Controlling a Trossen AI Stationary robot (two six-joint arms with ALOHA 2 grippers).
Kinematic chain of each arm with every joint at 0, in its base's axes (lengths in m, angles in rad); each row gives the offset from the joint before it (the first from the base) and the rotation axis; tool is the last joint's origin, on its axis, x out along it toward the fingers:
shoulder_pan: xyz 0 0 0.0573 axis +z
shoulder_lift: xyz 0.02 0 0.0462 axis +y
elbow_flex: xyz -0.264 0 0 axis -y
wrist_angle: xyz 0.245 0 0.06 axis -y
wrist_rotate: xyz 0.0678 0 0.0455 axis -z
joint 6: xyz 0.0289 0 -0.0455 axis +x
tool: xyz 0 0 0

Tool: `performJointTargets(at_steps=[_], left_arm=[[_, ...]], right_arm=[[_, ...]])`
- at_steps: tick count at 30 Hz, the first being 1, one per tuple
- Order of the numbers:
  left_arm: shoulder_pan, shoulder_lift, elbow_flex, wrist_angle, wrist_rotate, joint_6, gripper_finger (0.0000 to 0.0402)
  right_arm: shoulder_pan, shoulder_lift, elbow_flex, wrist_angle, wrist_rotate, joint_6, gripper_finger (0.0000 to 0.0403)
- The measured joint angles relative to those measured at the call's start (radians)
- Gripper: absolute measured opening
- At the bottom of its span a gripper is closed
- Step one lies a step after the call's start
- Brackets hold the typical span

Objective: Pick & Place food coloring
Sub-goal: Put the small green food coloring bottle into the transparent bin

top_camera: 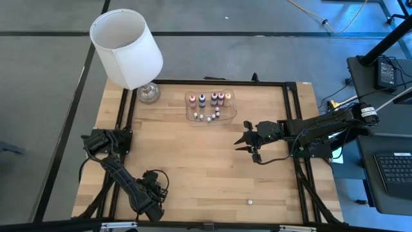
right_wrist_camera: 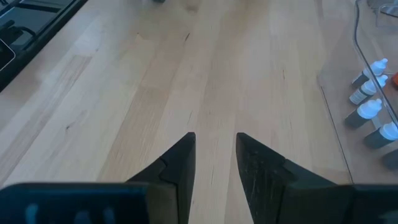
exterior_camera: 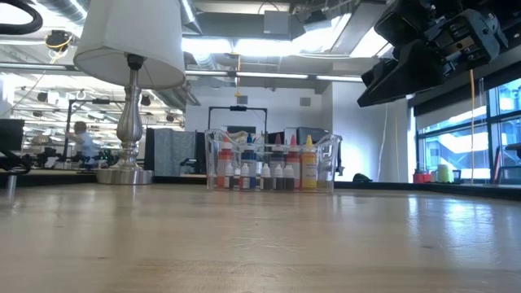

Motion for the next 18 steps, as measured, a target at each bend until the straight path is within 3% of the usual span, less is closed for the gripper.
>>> performJointTargets(at_steps=[10,18], left_arm=[[-0.001,0.0,0.0,0.024,-0.016,-0.007,0.0136],[0.0,0.0,0.0,0.024,-0.045,0.089,0.0081]], right_arm=[[0.0,0.0,0.0,0.0,0.0,-0.002,0.0118],[0.0,0.0,0.0,0.001,0.0,-0.003,0.0118]])
